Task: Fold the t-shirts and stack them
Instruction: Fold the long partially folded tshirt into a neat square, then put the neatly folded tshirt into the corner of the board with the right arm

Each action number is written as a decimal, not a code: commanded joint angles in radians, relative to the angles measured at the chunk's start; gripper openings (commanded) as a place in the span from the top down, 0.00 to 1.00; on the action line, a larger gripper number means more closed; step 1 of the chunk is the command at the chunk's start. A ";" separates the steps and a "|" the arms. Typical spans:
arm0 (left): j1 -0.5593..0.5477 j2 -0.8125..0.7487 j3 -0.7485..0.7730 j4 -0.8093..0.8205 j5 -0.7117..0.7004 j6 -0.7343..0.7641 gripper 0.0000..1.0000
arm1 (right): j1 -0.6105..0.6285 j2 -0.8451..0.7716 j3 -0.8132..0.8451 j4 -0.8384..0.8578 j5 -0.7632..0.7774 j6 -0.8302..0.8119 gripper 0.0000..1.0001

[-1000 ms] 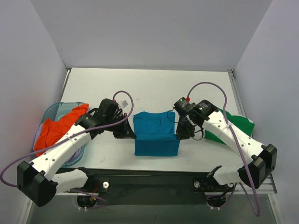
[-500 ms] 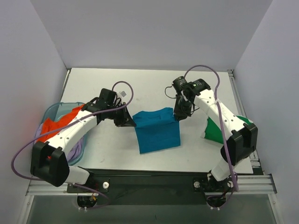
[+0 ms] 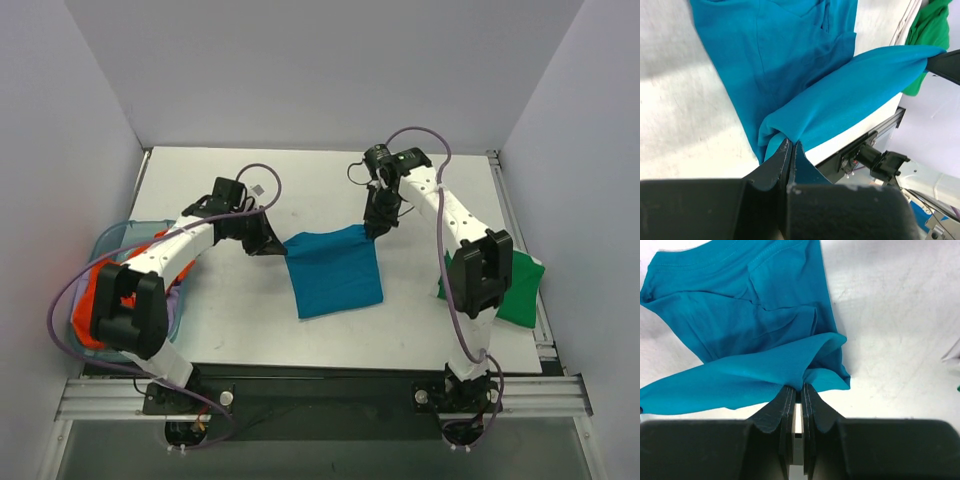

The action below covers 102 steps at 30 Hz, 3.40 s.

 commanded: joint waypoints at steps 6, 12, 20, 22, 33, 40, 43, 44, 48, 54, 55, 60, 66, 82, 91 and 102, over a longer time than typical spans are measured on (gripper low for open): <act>0.052 0.118 0.094 0.071 -0.019 0.049 1.00 | -0.043 0.162 0.167 -0.047 -0.019 -0.056 1.00; 0.091 0.231 0.235 0.181 -0.085 0.018 0.58 | -0.060 0.350 0.400 -0.013 -0.061 -0.054 0.74; 0.088 0.264 0.326 0.192 -0.096 0.027 0.33 | -0.115 0.213 0.273 0.165 -0.156 -0.097 0.26; 0.089 0.241 0.253 0.191 -0.085 0.035 0.33 | -0.123 0.171 0.199 0.183 -0.197 -0.138 0.25; 0.051 0.104 -0.051 0.255 -0.051 0.064 0.34 | -0.144 -0.071 -0.380 0.460 -0.398 -0.227 0.11; 0.017 0.124 -0.067 0.260 -0.042 0.078 0.34 | -0.157 -0.074 -0.467 0.489 -0.411 -0.261 0.08; 0.006 0.149 -0.067 0.258 -0.036 0.080 0.34 | -0.166 -0.068 -0.487 0.506 -0.431 -0.281 0.08; 0.003 0.162 -0.063 0.257 -0.036 0.081 0.34 | -0.164 -0.065 -0.489 0.507 -0.434 -0.289 0.09; -0.012 0.188 -0.054 0.240 -0.040 0.090 0.38 | -0.166 -0.053 -0.495 0.504 -0.441 -0.318 0.08; -0.015 0.227 -0.034 0.234 -0.039 0.095 0.45 | -0.177 -0.008 -0.503 0.509 -0.460 -0.338 0.09; -0.017 0.236 -0.033 0.232 -0.036 0.096 0.47 | -0.178 -0.002 -0.501 0.510 -0.461 -0.338 0.09; -0.017 0.253 -0.027 0.229 -0.036 0.103 0.56 | -0.192 0.021 -0.503 0.524 -0.475 -0.341 0.10; -0.017 0.293 -0.016 0.223 -0.027 0.118 0.65 | -0.216 0.053 -0.507 0.544 -0.501 -0.344 0.12; -0.026 0.365 0.015 0.177 -0.037 0.155 0.84 | -0.200 0.134 -0.598 0.667 -0.602 -0.309 0.13; -0.043 0.386 0.036 0.168 -0.033 0.158 0.85 | -0.145 0.186 -0.593 0.694 -0.636 -0.287 0.20; -0.067 0.397 0.042 0.168 -0.023 0.150 0.83 | -0.108 0.196 -0.581 0.711 -0.607 -0.244 0.54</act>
